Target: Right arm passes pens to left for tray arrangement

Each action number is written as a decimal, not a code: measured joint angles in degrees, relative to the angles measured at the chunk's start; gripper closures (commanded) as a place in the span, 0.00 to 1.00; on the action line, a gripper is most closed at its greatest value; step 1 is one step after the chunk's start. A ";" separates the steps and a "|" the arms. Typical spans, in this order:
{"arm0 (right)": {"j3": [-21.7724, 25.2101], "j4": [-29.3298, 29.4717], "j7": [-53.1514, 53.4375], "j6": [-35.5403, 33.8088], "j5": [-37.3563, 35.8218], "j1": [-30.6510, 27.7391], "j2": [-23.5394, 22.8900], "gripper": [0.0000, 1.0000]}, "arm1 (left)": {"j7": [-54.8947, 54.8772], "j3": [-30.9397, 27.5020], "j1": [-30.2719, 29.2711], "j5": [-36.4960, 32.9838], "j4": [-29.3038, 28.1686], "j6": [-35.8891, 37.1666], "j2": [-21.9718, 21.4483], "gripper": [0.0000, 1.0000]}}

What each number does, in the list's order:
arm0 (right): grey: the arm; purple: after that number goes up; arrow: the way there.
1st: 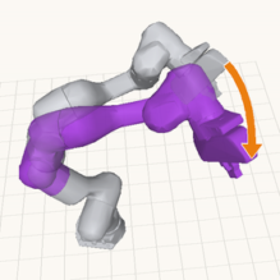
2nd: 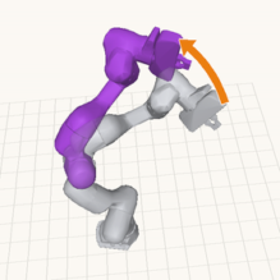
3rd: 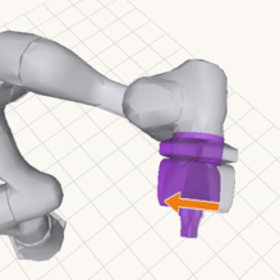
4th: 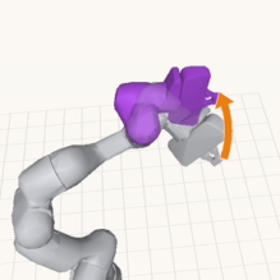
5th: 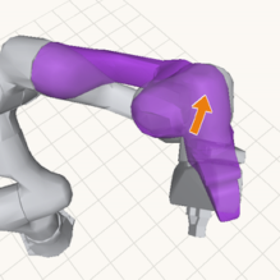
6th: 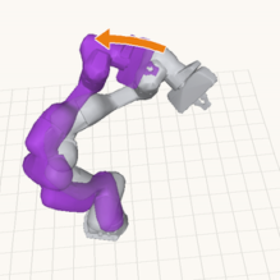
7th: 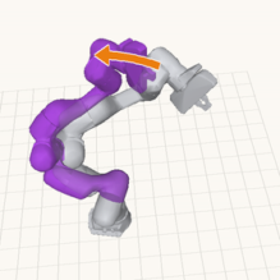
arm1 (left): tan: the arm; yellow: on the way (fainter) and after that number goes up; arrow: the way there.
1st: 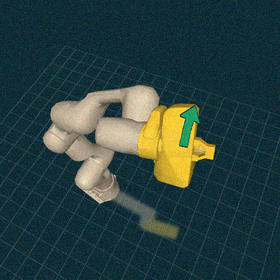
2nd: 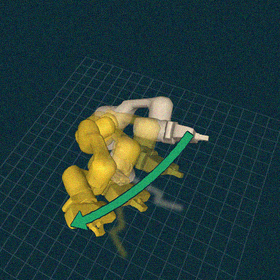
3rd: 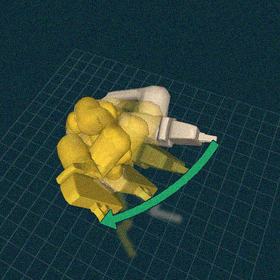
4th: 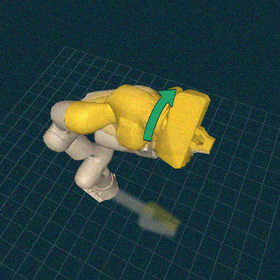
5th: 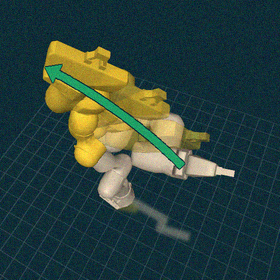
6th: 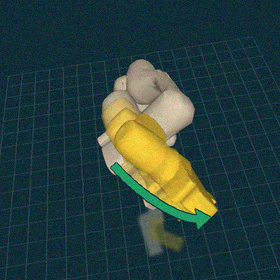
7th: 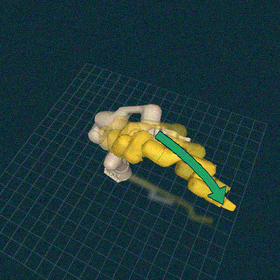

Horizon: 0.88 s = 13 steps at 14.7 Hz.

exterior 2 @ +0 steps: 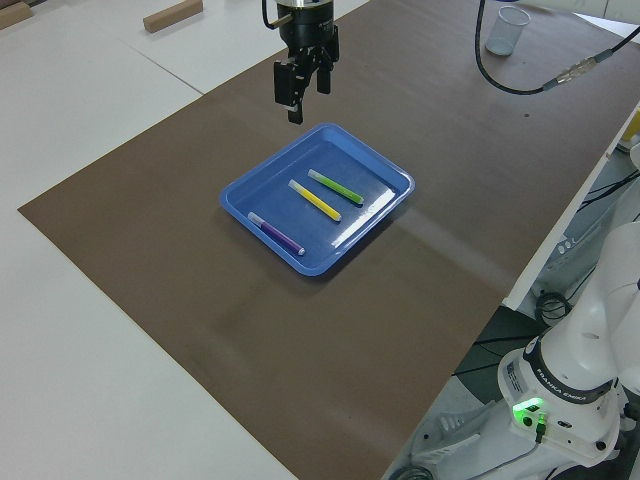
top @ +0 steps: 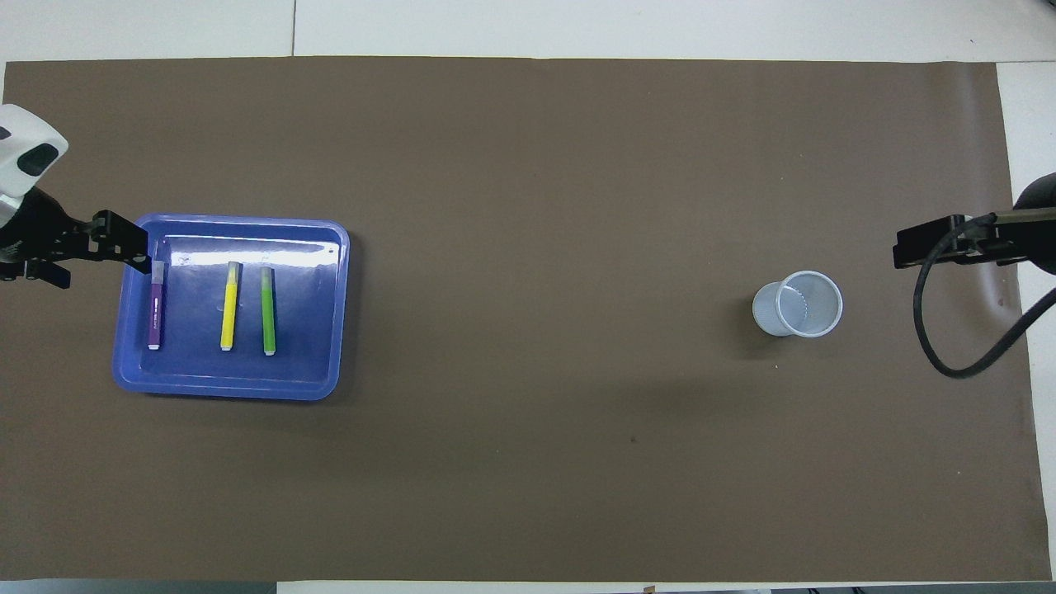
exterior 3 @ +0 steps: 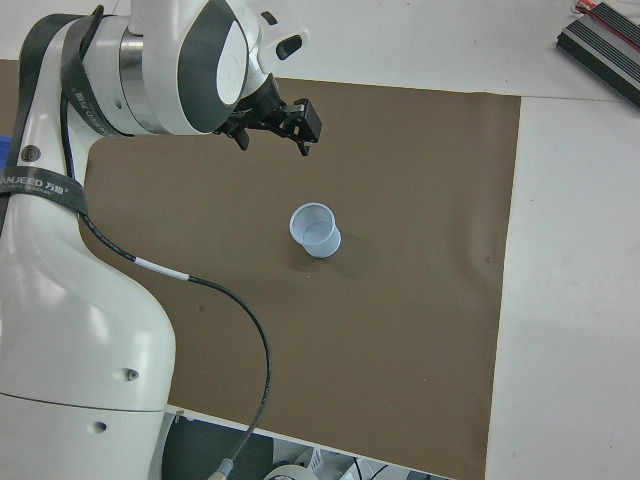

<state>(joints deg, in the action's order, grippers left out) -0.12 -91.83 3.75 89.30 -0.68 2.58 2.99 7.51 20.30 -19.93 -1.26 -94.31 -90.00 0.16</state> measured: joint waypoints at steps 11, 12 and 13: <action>0.00 0.00 0.24 -2.53 -0.01 0.00 0.04 0.00 | -0.09 -16.54 20.41 1.18 2.73 6.13 -2.22 0.00; 0.00 0.00 0.24 -2.53 -0.01 0.00 0.04 0.00 | -0.09 -16.94 20.58 1.18 2.85 6.94 -2.27 0.00; 0.00 0.00 0.24 -2.53 -0.01 0.00 0.04 0.00 | -0.09 -16.98 20.59 1.24 2.81 7.39 -2.27 0.00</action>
<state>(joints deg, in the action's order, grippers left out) -0.11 -91.83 3.98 86.77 -0.68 2.58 3.02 7.41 3.32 0.66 -0.01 -91.49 -82.61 -2.11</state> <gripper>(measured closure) 0.000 0.000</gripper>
